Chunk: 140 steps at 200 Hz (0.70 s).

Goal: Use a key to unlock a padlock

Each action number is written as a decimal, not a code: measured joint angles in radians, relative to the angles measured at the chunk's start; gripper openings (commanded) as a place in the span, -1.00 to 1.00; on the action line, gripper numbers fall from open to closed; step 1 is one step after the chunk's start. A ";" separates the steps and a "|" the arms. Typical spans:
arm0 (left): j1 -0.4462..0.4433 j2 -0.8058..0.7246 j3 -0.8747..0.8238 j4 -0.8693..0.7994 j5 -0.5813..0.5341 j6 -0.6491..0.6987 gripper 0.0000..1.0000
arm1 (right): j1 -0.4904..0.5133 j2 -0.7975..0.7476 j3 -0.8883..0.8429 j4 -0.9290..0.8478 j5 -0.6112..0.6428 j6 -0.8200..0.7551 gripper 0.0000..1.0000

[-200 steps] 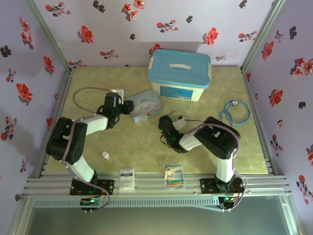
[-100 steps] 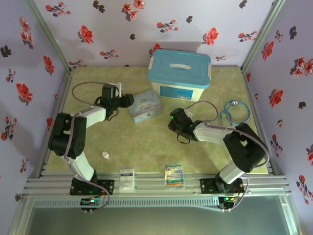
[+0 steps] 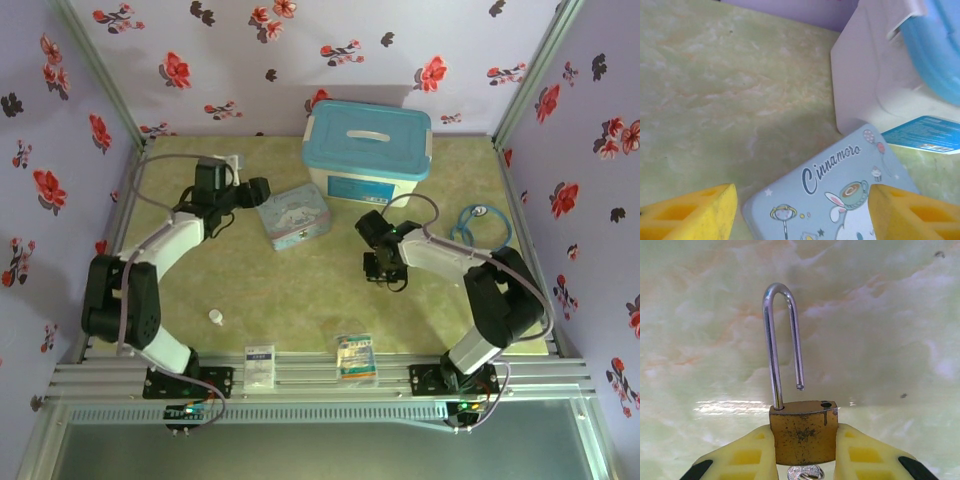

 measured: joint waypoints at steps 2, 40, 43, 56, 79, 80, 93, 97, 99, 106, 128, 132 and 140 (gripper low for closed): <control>0.000 -0.010 0.000 -0.005 -0.002 0.000 0.43 | -0.001 0.006 0.003 -0.005 0.004 -0.006 -0.65; 0.010 -0.191 -0.056 -0.036 -0.008 0.000 0.49 | -0.014 0.073 0.020 -0.071 0.068 -0.057 -0.53; 0.013 -0.208 -0.066 -0.039 -0.008 0.000 0.49 | -0.018 0.075 0.020 -0.073 0.068 -0.059 -0.54; 0.024 -0.254 -0.098 -0.051 -0.010 0.000 0.49 | -0.031 0.075 0.020 -0.071 0.070 -0.068 -0.55; 0.039 -0.292 -0.148 -0.071 -0.010 0.000 0.48 | -0.040 0.069 0.020 -0.066 0.068 -0.084 -0.56; 0.039 -0.293 -0.149 -0.072 -0.010 0.000 0.49 | -0.040 0.069 0.020 -0.066 0.068 -0.084 -0.56; 0.040 -0.296 -0.162 -0.088 -0.010 0.000 0.49 | -0.038 0.058 0.020 -0.066 0.052 -0.094 -0.53; 0.040 -0.296 -0.165 -0.092 -0.010 -0.001 0.49 | -0.037 0.052 0.020 -0.066 0.046 -0.097 -0.52; 0.040 -0.296 -0.166 -0.092 -0.010 -0.001 0.49 | -0.036 0.050 0.020 -0.066 0.043 -0.098 -0.52; 0.040 -0.296 -0.172 -0.093 -0.010 -0.001 0.49 | -0.034 0.040 0.020 -0.066 0.039 -0.101 -0.50; 0.040 -0.297 -0.196 -0.093 -0.010 -0.002 0.49 | -0.032 0.027 0.022 -0.068 0.046 -0.101 -0.50; 0.040 -0.297 -0.202 -0.093 -0.010 -0.002 0.49 | -0.033 0.030 0.022 -0.070 0.048 -0.101 -0.50; 0.040 -0.297 -0.212 -0.094 -0.010 -0.002 0.50 | -0.036 0.038 0.022 -0.073 0.054 -0.101 -0.48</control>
